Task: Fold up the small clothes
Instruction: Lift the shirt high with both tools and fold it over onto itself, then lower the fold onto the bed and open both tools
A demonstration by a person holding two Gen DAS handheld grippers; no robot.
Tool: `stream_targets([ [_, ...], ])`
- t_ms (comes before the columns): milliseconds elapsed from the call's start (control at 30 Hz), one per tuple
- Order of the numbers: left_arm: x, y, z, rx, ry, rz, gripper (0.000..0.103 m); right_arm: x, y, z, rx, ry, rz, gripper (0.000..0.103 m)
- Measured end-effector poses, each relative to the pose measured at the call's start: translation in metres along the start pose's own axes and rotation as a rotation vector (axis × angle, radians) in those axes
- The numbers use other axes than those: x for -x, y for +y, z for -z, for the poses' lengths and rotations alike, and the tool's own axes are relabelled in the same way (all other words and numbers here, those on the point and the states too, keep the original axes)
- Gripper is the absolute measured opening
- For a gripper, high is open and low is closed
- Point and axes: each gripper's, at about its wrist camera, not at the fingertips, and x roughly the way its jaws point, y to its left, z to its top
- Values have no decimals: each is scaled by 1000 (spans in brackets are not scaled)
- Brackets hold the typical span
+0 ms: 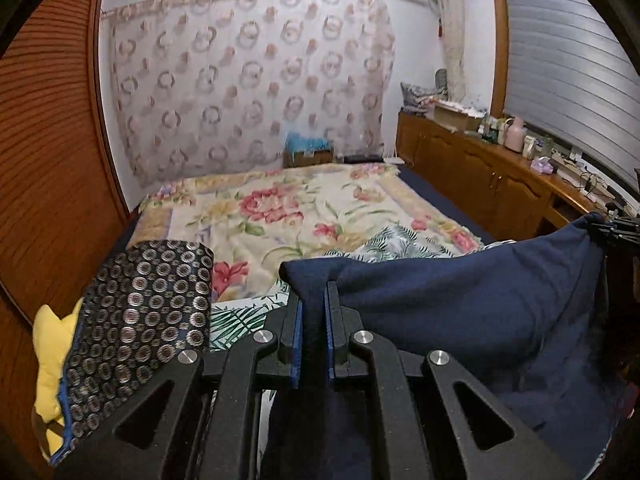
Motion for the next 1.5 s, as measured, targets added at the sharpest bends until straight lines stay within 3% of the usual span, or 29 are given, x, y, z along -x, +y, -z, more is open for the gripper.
stream_targets([
  [267,-45,0,4,-11,65,19,10,-59,-17,1,-53,83,-23,11],
  [667,-62,4,4,0,80,35,13,-73,-12,2,-55,121,-28,14],
  [733,-56,5,5,3,65,37,19,-74,-11,3,-58,127,-24,17],
  [800,-47,8,6,15,47,59,37,-68,-10,3,-65,129,6,22],
  [900,-38,8,9,22,40,79,47,-68,-12,3,-76,110,33,36],
  [967,-34,5,14,9,52,91,55,-63,-12,5,-91,95,34,53],
  [1000,-33,4,16,2,58,93,64,-62,-13,7,-98,91,34,56],
  [1067,-27,1,24,-8,61,91,73,-53,-10,11,-102,81,33,57],
  [1500,5,-9,74,-32,126,56,75,42,-4,78,-178,51,16,57],
])
